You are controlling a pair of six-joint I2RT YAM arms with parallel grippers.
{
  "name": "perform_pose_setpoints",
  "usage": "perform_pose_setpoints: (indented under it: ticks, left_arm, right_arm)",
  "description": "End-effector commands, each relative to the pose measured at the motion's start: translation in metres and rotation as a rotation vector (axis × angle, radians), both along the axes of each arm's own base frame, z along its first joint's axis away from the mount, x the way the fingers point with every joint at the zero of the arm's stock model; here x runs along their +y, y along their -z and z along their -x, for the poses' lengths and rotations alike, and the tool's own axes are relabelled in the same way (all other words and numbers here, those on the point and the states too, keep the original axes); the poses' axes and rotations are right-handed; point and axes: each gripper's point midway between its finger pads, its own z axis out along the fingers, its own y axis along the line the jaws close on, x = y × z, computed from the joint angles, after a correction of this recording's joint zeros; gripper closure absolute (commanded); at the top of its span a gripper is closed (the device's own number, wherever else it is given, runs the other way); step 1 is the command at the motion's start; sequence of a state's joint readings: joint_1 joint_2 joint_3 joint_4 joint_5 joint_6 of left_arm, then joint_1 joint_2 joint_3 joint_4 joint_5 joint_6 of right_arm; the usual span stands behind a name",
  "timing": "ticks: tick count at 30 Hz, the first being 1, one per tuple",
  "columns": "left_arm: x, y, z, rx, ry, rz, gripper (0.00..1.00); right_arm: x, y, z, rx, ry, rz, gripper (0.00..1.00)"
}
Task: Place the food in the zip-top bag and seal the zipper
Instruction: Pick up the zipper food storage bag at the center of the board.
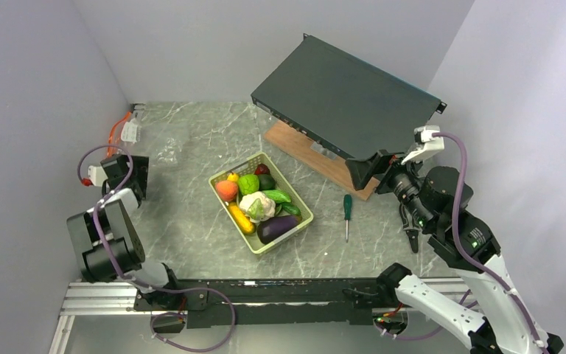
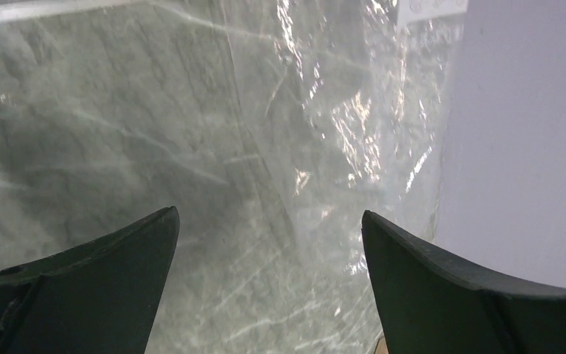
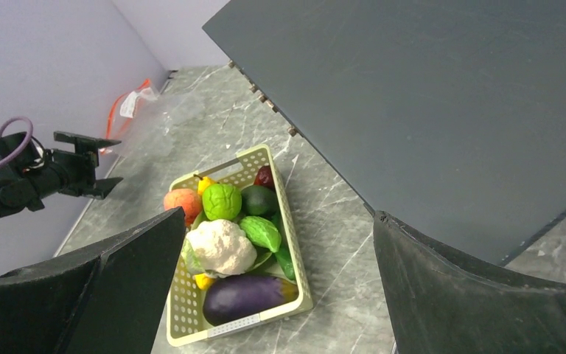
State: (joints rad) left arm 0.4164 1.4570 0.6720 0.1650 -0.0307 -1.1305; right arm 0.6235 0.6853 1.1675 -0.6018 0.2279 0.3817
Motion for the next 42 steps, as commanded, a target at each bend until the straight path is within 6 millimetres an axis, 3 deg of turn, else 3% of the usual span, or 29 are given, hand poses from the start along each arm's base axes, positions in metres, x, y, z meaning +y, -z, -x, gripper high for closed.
perform_pose_setpoints:
  ticks: [1,8,16,20,25,29,35,42]
  left_arm:
    - [0.024,-0.014,-0.027,-0.124,-0.053,0.013,0.0]
    - [0.056,-0.006,-0.046,-0.126,-0.091,-0.005,0.01]
    - [0.051,0.01,-0.073,-0.267,0.025,0.069,0.01]
    - [0.05,0.012,-0.075,-0.287,0.045,0.058,0.2]
    - [0.047,0.008,-0.079,-0.314,0.082,0.039,0.55]
    - [0.045,0.006,-0.079,-0.339,0.091,0.041,0.79]
    - [0.04,-0.011,-0.072,-0.313,0.119,-0.043,0.99]
    - [0.009,-0.03,-0.046,-0.153,0.171,-0.152,1.0]
  right_arm:
    - [-0.015,-0.027,0.007,-0.051,0.046,-0.031,0.0]
    - [-0.015,-0.025,0.01,-0.028,0.054,-0.082,0.0]
    - [-0.001,-0.016,0.007,0.009,0.02,-0.133,0.01]
    - [0.003,-0.02,0.006,0.013,0.009,-0.15,0.02]
    - [0.013,-0.032,0.002,-0.006,-0.033,-0.138,0.03]
    - [0.017,-0.027,-0.008,0.013,-0.028,-0.101,0.03]
    - [0.022,-0.011,-0.011,0.039,-0.035,-0.085,0.03]
    - [0.022,0.002,-0.012,0.075,-0.045,-0.012,0.03]
